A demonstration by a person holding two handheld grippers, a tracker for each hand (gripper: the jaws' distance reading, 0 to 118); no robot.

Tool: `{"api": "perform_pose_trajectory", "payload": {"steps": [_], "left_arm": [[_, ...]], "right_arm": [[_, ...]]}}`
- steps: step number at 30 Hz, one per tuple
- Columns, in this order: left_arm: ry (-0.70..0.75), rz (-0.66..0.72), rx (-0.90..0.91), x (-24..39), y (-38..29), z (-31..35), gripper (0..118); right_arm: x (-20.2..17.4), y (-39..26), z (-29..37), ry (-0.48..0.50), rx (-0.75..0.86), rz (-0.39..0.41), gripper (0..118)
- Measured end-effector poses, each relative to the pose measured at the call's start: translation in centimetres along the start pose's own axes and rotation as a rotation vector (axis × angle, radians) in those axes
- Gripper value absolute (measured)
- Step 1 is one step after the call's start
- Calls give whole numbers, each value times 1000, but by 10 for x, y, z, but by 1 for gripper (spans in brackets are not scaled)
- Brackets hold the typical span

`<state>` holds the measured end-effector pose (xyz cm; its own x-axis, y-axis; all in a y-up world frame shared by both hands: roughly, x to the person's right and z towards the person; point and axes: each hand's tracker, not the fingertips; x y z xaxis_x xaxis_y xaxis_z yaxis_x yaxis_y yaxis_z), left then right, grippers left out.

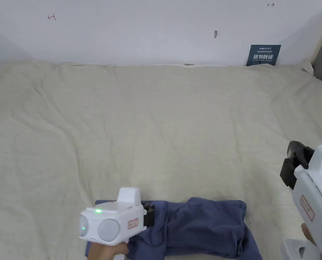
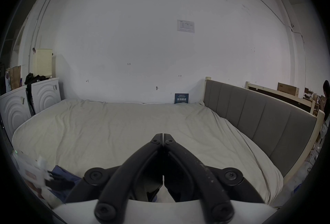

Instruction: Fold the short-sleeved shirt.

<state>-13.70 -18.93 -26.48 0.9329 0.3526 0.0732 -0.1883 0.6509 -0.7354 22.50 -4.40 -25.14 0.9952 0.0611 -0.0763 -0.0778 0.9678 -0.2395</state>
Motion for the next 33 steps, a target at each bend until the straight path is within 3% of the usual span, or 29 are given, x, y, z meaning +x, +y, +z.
{"api": "perform_pose_trajectory", "payload": {"steps": [1,3,6,9,10,12,20,24,27,31,33], "left_arm": [[-29,32,12,-9,6,11,17],[-97,97,9,-31,16,29,20],[-143,183,-15,-65,22,50,42],[-165,248,-61,-99,20,58,88],[-159,273,-93,-109,18,59,109],[-133,303,-91,-126,14,61,118],[-138,449,-128,-188,-1,36,116],[-162,505,-110,-160,-4,36,87],[-185,496,-122,-152,-14,29,76],[-202,414,-146,-144,-18,23,41],[-161,365,-136,-135,-22,21,38]], "right_arm": [[-2,1,0,3,3,4,2],[-6,3,0,8,9,5,2],[-12,5,-1,17,14,1,2],[-20,6,-2,30,13,3,2],[-23,6,-3,35,11,4,2],[-27,7,-3,42,7,7,2],[-37,4,-12,49,-19,26,2],[-36,3,-17,43,-34,28,2],[-35,2,-18,35,-43,24,2],[-33,1,-19,26,-49,23,2],[-32,1,-20,25,-52,23,2]]}}
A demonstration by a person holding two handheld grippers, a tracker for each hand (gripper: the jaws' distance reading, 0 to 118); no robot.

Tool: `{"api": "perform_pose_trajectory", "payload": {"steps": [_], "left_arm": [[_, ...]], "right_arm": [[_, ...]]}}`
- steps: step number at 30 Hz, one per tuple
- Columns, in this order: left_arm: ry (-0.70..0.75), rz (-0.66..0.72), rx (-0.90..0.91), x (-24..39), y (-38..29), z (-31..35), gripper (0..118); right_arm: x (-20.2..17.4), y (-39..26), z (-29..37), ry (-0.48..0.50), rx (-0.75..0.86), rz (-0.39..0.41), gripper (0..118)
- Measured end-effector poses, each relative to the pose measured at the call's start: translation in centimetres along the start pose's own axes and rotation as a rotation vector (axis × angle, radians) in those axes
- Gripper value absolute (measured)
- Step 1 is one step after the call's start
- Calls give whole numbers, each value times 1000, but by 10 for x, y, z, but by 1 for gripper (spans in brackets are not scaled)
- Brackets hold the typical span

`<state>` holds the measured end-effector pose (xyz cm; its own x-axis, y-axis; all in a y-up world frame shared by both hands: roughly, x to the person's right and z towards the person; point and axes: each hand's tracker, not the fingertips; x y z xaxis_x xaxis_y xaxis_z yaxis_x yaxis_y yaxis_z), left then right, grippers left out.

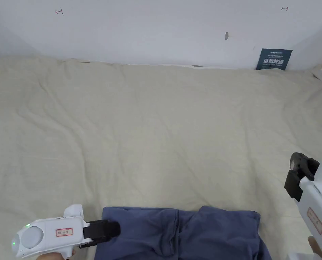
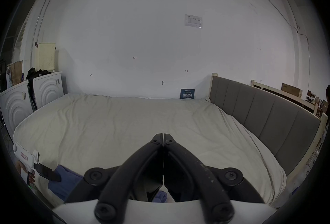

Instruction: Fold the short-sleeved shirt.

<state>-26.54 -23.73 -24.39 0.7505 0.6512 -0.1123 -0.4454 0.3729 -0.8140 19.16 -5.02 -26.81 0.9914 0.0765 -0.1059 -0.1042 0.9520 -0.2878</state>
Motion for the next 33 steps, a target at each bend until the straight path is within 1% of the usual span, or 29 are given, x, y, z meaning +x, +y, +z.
{"api": "perform_pose_trajectory", "payload": {"steps": [3,4,6,7,8,9,11,13,15,19,21,23,25,30,33], "left_arm": [[2,2,11,14,-5,4,17],[18,-2,20,23,-7,8,13],[57,-68,49,42,-11,16,11],[83,-52,40,50,-11,20,11],[77,-45,41,5,12,20,10],[88,-34,44,-6,21,25,10],[108,-41,67,-6,26,40,10],[173,-52,94,-21,33,56,10],[219,-36,118,-32,40,76,10],[309,-17,160,-34,46,112,10],[342,-32,163,-19,46,120,10],[336,-32,156,-1,48,120,10],[278,-80,154,28,46,116,10],[212,-188,82,103,45,83,10],[183,-256,15,141,41,50,10]], "right_arm": [[1,0,1,0,0,-2,2],[1,1,1,-1,2,-2,2],[1,1,1,0,4,-2,2],[1,2,1,2,5,-4,2],[0,3,1,6,9,-8,2],[0,4,1,9,12,-11,2],[-2,6,3,18,21,-12,2],[-3,8,4,27,29,-11,2],[-3,8,5,37,35,-15,2],[-2,8,5,57,39,-20,2],[-2,9,6,61,41,-19,2],[-2,9,6,67,45,-25,2],[-1,9,7,71,48,-27,2],[2,10,9,71,57,-34,2],[7,9,12,64,61,-38,2]]}}
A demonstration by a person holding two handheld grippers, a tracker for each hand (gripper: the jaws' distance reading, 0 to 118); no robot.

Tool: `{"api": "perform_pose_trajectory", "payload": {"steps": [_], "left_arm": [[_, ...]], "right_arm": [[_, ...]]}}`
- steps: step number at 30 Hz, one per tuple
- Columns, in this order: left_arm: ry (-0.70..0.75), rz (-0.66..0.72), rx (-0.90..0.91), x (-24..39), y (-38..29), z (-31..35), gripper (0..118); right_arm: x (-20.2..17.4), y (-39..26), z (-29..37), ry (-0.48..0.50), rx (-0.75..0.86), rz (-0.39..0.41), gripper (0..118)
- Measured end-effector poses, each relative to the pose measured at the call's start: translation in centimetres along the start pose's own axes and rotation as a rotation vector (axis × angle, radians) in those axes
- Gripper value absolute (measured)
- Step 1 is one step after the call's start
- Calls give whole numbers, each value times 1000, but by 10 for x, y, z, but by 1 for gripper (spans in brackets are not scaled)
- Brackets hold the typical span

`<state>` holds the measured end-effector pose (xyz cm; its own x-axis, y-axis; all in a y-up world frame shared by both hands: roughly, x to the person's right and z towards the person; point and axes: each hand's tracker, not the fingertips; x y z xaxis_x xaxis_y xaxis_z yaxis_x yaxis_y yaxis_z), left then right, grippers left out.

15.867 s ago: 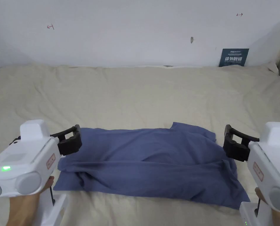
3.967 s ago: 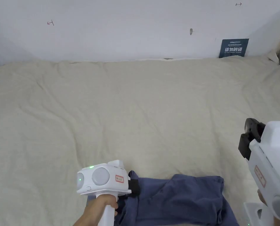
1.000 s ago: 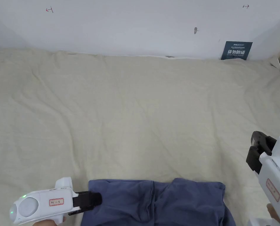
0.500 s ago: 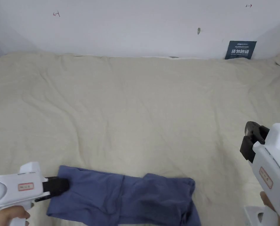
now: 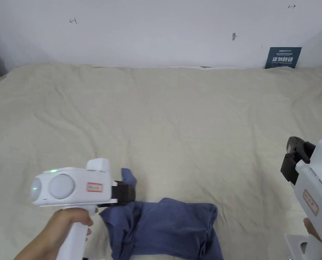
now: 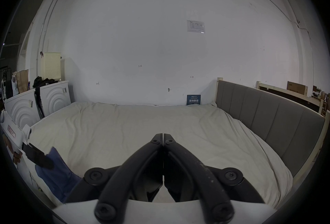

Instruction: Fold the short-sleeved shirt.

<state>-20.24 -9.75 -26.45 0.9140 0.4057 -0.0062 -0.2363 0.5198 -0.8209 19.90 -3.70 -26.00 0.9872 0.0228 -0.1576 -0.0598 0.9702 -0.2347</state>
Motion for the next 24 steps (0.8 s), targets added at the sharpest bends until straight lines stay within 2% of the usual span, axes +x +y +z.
{"api": "perform_pose_trajectory", "payload": {"steps": [7,13,14,15,17,19,20,24], "left_arm": [[-45,-100,-164,68,-9,-90,10],[58,-163,-279,101,-36,-164,12],[81,-192,-297,104,-41,-173,18],[79,-182,-288,107,-45,-174,31],[9,-145,-255,108,-48,-172,75],[-43,-115,-254,113,-47,-166,109],[-36,-119,-246,116,-47,-163,115],[-69,-156,-130,120,-41,-134,114]], "right_arm": [[17,-4,5,-31,-5,-18,2],[29,-9,11,-61,-16,-17,2],[32,-10,12,-64,-19,-18,2],[34,-10,13,-69,-21,-19,2],[39,-12,14,-83,-25,-21,2],[43,-12,15,-94,-29,-27,2],[45,-12,15,-97,-30,-31,2],[47,-11,17,-102,-25,-37,2]]}}
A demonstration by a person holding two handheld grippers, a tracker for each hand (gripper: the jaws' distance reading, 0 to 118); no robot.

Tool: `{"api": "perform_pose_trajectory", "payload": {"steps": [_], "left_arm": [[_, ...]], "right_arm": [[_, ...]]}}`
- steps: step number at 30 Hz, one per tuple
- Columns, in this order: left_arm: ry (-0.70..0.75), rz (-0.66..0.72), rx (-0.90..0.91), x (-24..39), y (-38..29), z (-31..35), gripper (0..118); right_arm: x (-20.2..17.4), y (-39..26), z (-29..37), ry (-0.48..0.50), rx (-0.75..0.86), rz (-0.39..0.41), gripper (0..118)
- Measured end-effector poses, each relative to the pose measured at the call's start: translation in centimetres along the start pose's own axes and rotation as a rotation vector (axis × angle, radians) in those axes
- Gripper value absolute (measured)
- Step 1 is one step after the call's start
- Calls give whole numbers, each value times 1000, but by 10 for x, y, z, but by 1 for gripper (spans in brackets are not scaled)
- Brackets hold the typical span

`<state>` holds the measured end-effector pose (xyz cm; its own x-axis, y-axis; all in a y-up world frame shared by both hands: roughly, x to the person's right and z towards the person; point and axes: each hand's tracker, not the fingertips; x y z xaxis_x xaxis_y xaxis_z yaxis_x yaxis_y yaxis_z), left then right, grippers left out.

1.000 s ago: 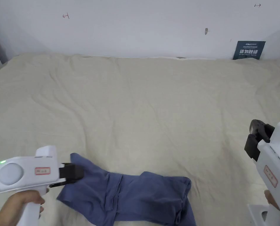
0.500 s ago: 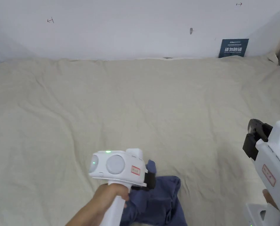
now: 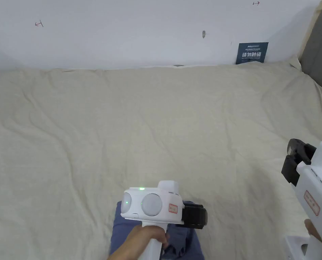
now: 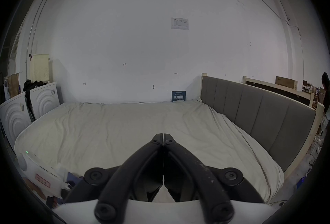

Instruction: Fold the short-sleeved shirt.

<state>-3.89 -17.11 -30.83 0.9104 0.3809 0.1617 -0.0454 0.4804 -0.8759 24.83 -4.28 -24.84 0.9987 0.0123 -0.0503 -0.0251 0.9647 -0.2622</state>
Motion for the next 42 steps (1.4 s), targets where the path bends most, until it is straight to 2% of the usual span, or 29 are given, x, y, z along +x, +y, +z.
{"api": "perform_pose_trajectory", "payload": {"steps": [4,6,7,9,11,13,14,24,32,38,42], "left_arm": [[63,-33,204,-1,-3,40,113],[147,-94,298,-3,-8,54,107],[192,-114,325,-5,-10,58,100],[264,-122,380,-11,-16,64,80],[300,-127,405,-19,-23,64,40],[288,-122,396,-29,-31,61,6],[282,-123,393,-34,-35,59,2],[236,-137,291,-22,-72,-2,0],[227,-190,241,7,-86,-55,0],[235,-87,254,5,-84,-65,0],[228,-118,250,8,-79,-51,0]], "right_arm": [[-2,4,2,5,10,6,2],[-4,5,3,10,18,8,2],[-5,5,3,13,21,9,2],[-7,6,4,21,25,8,2],[-10,6,4,28,27,8,2],[-13,5,5,35,28,11,2],[-14,5,6,39,27,12,2],[-16,2,9,48,13,17,2],[4,-1,5,19,-5,26,2],[11,-5,4,2,-17,20,2],[8,-4,5,5,-15,13,2]]}}
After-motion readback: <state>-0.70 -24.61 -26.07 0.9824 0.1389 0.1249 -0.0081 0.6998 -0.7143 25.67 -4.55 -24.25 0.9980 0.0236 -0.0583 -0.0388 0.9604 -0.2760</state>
